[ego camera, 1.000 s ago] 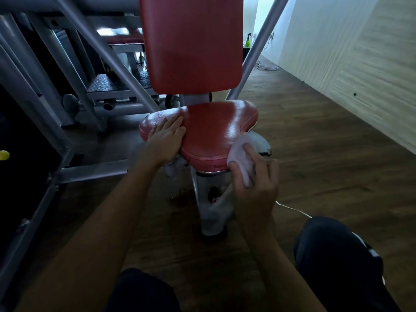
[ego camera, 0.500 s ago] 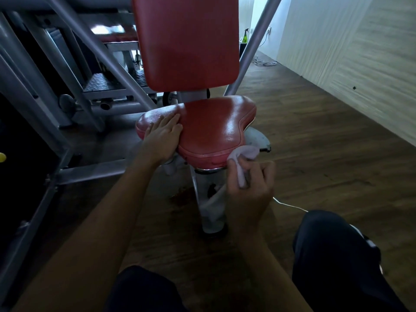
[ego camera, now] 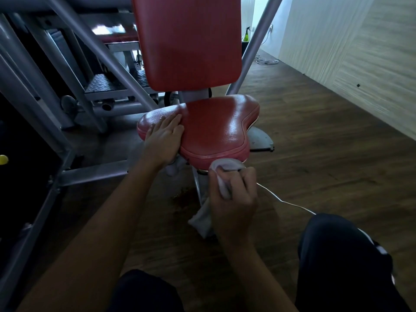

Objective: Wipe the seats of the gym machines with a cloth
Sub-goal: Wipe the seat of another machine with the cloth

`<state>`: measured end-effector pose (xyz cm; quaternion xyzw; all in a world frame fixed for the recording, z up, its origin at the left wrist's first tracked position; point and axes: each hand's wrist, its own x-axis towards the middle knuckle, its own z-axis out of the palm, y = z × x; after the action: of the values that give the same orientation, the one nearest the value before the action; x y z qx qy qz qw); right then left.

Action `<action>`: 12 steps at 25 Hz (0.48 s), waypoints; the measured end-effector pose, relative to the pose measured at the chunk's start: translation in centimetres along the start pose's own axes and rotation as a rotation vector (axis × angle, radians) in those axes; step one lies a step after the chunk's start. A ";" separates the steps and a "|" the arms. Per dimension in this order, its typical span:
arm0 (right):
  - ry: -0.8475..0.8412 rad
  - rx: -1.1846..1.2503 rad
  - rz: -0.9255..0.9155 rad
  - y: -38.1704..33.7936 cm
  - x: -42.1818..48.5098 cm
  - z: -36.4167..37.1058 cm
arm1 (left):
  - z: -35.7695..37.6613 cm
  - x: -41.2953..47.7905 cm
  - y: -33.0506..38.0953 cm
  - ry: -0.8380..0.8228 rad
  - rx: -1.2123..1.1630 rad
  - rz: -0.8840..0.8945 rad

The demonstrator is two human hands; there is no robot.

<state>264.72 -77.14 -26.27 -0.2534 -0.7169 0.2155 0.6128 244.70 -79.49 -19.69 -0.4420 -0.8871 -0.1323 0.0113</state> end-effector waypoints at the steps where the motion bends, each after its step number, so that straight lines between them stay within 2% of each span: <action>1: 0.004 -0.002 -0.014 0.6 0.4 -0.3 | 0.0 0.0 0.0 0.001 0.011 0.009; 4: 0.076 0.006 0.048 1.7 1.5 -0.8 | 0.2 0.2 -0.2 0.000 0.009 0.000; 9: -0.041 0.001 -0.012 0.3 0.2 -0.5 | -0.1 -0.3 0.1 0.013 -0.006 0.001; 12: 0.060 0.057 0.156 2.2 2.4 -1.6 | 0.2 -0.2 -0.3 0.020 0.000 0.013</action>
<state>266.20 -73.93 -25.51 -0.2976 -0.6697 0.2751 0.6224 244.61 -79.79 -19.96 -0.4463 -0.8841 -0.1367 0.0212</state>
